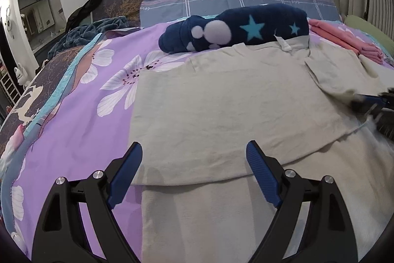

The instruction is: Fold small clothes

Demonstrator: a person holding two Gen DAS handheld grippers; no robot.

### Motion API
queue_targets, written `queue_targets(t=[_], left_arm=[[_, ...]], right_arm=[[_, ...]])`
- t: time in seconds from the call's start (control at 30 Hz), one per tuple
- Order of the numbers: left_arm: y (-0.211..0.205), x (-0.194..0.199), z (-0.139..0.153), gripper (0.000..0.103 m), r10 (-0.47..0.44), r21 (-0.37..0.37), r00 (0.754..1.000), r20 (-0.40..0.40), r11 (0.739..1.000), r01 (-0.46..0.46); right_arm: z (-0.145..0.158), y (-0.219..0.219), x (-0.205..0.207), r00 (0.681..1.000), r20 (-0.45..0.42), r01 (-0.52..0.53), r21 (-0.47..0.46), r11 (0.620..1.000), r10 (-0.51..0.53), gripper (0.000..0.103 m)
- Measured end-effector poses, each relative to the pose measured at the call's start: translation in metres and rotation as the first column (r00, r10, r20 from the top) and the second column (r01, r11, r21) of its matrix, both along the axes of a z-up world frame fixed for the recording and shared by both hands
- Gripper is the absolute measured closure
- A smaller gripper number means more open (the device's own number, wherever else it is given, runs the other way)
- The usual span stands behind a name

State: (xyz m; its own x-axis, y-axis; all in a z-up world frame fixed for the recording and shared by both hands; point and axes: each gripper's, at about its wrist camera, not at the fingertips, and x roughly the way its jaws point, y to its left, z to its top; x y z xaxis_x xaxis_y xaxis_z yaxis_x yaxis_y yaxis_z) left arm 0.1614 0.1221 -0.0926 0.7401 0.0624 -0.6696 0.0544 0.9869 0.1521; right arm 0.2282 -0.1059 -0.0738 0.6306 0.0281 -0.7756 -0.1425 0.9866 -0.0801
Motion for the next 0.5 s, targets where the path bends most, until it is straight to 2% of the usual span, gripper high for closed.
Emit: queue_targets(t=[0.07,0.13,0.23,0.3,0.37,0.4,0.5], left_arm=[[0.005,0.001,0.000,0.017,0.018,-0.015,1.000,-0.002,1.000,-0.018],[0.007,0.002,0.000,0.017,0.029,-0.024,1.000,-0.006,0.999,-0.029],[0.008,0.002,0.000,0.017,0.031,-0.029,0.999,-0.007,0.999,-0.032],[0.007,0.001,0.000,0.017,0.032,-0.024,0.999,-0.003,0.999,-0.032],[0.007,0.000,0.001,0.017,0.035,-0.018,0.999,0.005,0.999,-0.035],[0.007,0.000,0.001,0.017,0.036,-0.017,0.999,0.008,0.999,-0.036],[0.008,0.000,0.002,0.017,0.041,-0.022,0.999,0.009,0.999,-0.041]], right_arm=[[0.009,-0.037,-0.007,0.996,-0.016,0.087,0.134,0.987,-0.086,0.096],[0.009,-0.084,-0.017,0.979,-0.065,0.203,0.263,0.943,-0.192,0.094],[0.001,-0.129,-0.025,0.952,-0.148,0.306,0.366,0.879,-0.269,0.091],[-0.001,-0.141,-0.025,0.955,-0.167,0.295,0.425,0.856,-0.247,0.089],[-0.002,-0.138,-0.017,0.970,-0.171,0.233,0.466,0.853,-0.172,0.072],[-0.002,-0.133,-0.012,0.977,-0.157,0.205,0.471,0.858,-0.147,0.059],[-0.005,-0.123,0.005,0.984,-0.127,0.169,0.448,0.878,-0.125,0.057]])
